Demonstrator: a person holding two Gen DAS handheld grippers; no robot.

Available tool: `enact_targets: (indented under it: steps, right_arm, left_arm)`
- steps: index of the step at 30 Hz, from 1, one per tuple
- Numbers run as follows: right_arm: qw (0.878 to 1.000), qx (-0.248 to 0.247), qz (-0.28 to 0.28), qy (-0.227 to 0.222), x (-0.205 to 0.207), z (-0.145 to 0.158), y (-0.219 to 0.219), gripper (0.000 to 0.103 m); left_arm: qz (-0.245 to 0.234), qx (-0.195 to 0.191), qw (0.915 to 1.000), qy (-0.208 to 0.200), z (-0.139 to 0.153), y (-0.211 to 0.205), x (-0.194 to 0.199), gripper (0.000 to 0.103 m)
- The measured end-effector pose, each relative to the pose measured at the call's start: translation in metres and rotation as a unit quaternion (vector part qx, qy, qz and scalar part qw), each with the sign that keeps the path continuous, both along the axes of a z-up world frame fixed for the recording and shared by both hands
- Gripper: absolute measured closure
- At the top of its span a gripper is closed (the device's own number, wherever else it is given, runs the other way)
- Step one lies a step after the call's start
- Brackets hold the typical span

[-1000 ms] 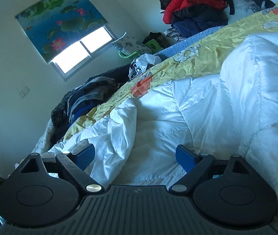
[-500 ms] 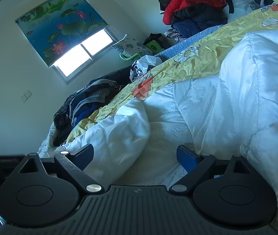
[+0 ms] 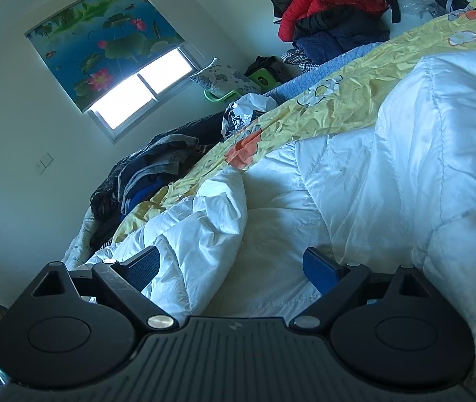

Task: Fold small clothes

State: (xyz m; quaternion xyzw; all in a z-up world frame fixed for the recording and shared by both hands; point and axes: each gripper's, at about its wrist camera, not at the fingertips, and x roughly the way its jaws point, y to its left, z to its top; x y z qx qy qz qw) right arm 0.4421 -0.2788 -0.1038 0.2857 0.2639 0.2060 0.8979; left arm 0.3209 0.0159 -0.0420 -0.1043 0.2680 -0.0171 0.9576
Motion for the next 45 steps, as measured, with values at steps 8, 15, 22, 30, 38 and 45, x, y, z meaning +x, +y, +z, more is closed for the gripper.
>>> enact_targets:
  steps: [8,15,22,30,38,45]
  right_arm:
    - [1.0,-0.007,-0.002,0.002,0.001,0.0,0.001,0.009]
    - [1.0,-0.017,-0.004,0.004,0.004,-0.001,0.004,0.008]
    - [0.999,-0.019,0.008,0.034,0.005,0.006,-0.004,0.017]
    - [0.975,0.13,-0.18,0.005,-0.088,0.033,-0.156,0.016]
    - [0.931,0.147,-0.33,0.057,-0.113,0.02,-0.289,0.019]
    - [0.915,0.202,-0.341,0.078,-0.097,-0.001,-0.321,0.033]
  left_arm:
    - [-0.038,0.038,0.9984,-0.016,-0.012,-0.042,0.049,0.007]
    - [-0.044,0.073,0.995,0.053,-0.066,-0.055,0.071,0.006]
    - [-0.044,0.088,0.9931,0.064,-0.067,-0.06,0.073,0.003]
    - [-0.043,0.075,0.9945,0.058,-0.066,-0.057,0.072,0.003]
    - [-0.043,0.067,0.9953,0.055,-0.066,-0.054,0.071,0.003]
    - [-0.042,0.066,0.9954,0.055,-0.065,-0.054,0.071,0.003]
